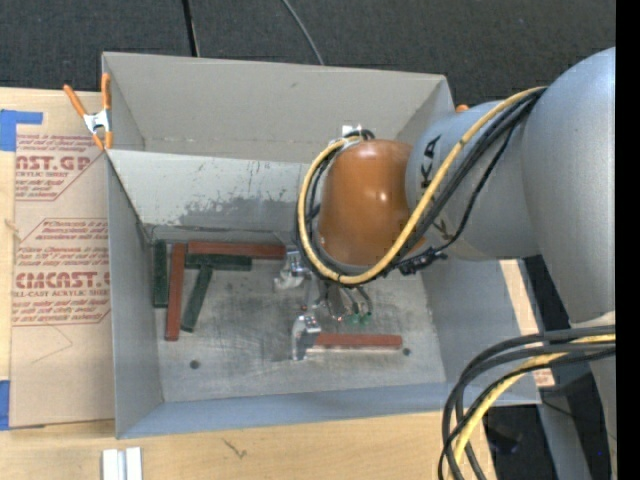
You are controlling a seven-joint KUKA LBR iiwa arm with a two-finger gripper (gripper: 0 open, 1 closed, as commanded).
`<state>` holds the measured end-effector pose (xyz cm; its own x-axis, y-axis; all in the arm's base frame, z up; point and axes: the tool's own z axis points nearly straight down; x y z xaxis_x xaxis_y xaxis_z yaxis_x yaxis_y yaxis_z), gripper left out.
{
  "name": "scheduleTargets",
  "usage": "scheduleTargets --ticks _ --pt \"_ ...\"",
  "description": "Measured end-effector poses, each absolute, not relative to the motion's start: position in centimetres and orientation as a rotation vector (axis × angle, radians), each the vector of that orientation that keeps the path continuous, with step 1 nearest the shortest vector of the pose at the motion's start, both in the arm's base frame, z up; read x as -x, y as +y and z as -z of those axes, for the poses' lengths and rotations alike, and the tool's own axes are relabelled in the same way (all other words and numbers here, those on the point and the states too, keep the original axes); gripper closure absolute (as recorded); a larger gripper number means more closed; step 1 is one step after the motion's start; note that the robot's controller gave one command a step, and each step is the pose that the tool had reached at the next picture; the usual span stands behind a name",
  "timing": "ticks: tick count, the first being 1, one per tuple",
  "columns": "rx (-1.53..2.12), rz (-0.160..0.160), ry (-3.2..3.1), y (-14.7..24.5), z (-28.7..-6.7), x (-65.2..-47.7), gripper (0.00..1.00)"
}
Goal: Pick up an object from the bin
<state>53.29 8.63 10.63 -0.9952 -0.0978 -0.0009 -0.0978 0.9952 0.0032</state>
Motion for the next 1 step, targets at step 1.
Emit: scheduleTargets --ticks 1 --pt "0.399 -0.005 3.091 4.41 -7.75 -51.39 1.00"
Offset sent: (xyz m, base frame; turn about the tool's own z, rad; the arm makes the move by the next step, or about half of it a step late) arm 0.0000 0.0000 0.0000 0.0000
